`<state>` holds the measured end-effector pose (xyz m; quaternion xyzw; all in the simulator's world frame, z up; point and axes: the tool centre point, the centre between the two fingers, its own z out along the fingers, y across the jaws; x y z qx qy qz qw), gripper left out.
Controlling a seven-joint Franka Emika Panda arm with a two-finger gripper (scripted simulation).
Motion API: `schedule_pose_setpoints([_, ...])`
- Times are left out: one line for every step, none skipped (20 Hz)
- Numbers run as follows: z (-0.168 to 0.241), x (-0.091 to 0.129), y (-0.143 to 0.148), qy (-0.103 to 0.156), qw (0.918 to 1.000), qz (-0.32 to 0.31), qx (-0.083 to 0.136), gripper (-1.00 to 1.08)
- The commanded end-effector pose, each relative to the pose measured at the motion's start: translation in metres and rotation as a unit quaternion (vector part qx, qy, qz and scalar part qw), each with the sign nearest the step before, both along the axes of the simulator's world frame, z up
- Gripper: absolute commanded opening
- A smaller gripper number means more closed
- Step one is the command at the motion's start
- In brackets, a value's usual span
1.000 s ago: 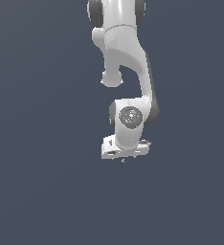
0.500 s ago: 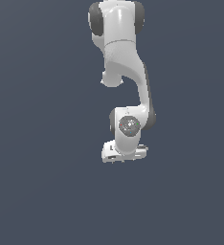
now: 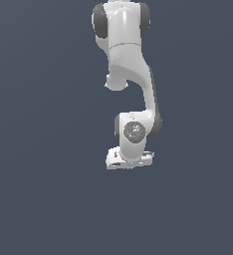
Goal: Pick up the object and move it to a goal position.
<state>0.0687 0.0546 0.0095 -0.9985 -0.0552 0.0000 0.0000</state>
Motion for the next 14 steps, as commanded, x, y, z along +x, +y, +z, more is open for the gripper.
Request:
schedule_pose_setpoints([-0.001, 0.0, 0.0, 0.0, 1.0, 0.0, 0.0, -1.0])
schedule_pose_setpoints([-0.001, 0.0, 0.0, 0.0, 1.0, 0.0, 0.0, -1.0])
schedule_pose_setpoints([-0.001, 0.0, 0.0, 0.0, 1.0, 0.0, 0.0, -1.0])
schedule_pose_setpoints([0.0, 0.0, 0.0, 0.0, 1.0, 0.0, 0.0, -1.0])
schedule_pose_setpoints([0.0, 0.0, 0.0, 0.0, 1.0, 0.0, 0.0, -1.0])
schedule_pose_setpoints([0.001, 0.0, -0.001, 0.0, 1.0, 0.0, 0.0, -1.0])
schedule_pose_setpoints([0.002, 0.0, -0.001, 0.0, 1.0, 0.0, 0.0, -1.0])
schedule_pose_setpoints([0.003, -0.001, -0.003, 0.0, 1.0, 0.0, 0.0, -1.0])
schedule_pose_setpoints([0.005, -0.001, -0.004, 0.0, 1.0, 0.0, 0.0, -1.0])
schedule_pose_setpoints([0.008, -0.002, -0.006, 0.0, 1.0, 0.0, 0.0, -1.0])
schedule_pose_setpoints([0.011, -0.003, -0.008, 0.0, 1.0, 0.0, 0.0, -1.0])
schedule_pose_setpoints([0.014, -0.004, -0.01, 0.0, 1.0, 0.0, 0.0, -1.0])
schedule_pose_setpoints([0.018, -0.005, -0.012, 0.0, 1.0, 0.0, 0.0, -1.0])
schedule_pose_setpoints([0.022, -0.006, -0.015, 0.0, 1.0, 0.0, 0.0, -1.0])
